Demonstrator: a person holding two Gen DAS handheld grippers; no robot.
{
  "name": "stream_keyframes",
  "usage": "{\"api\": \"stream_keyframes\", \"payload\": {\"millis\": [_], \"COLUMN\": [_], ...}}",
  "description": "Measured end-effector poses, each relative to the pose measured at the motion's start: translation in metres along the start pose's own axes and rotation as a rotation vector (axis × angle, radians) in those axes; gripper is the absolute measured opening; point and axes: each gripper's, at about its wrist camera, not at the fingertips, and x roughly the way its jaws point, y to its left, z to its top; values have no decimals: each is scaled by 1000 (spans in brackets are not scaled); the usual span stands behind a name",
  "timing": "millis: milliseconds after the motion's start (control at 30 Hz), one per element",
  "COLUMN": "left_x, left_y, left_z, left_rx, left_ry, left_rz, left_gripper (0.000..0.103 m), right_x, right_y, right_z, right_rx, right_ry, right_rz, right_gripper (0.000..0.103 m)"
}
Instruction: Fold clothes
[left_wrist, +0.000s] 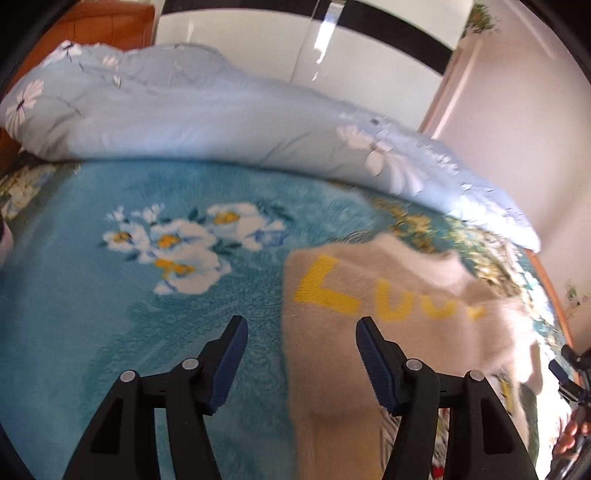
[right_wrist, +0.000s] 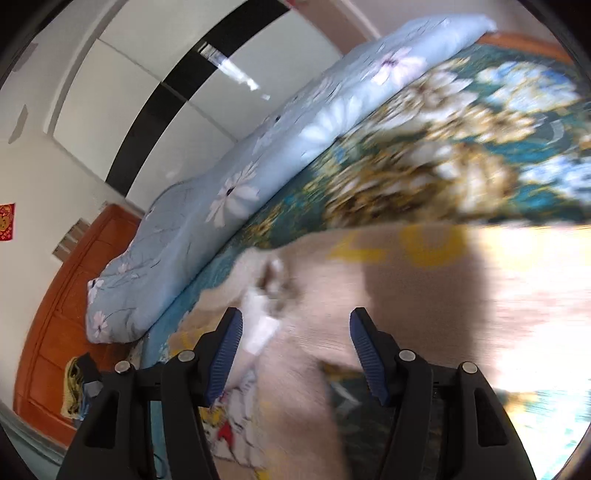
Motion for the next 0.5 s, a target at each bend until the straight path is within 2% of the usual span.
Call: {"api": "stream_keyframes", "payload": {"millis": [100, 200, 267, 333, 500], "left_x": [-22, -35, -38, -40, -44], "left_y": [-2, -8, -13, -19, -22], "left_z": [-5, -13, -21, -28, -42], "left_rx": [16, 24, 30, 42, 51], "left_ry": [-22, -33, -28, -10, 17], "left_rz": [-8, 0, -13, -31, -40], "left_gripper": [65, 65, 66, 66, 65], "right_x": [-60, -110, -125, -129, -113], "right_y": [-44, -96, -129, -151, -166], "right_z": [-6, -17, -27, -33, -28], "right_rx": [38, 178, 313, 417, 493], "right_ry": [-96, -163, -171, -178, -241], "right_rz": [-175, -321, -341, -314, -260], "right_gripper": [62, 62, 62, 62, 65]}}
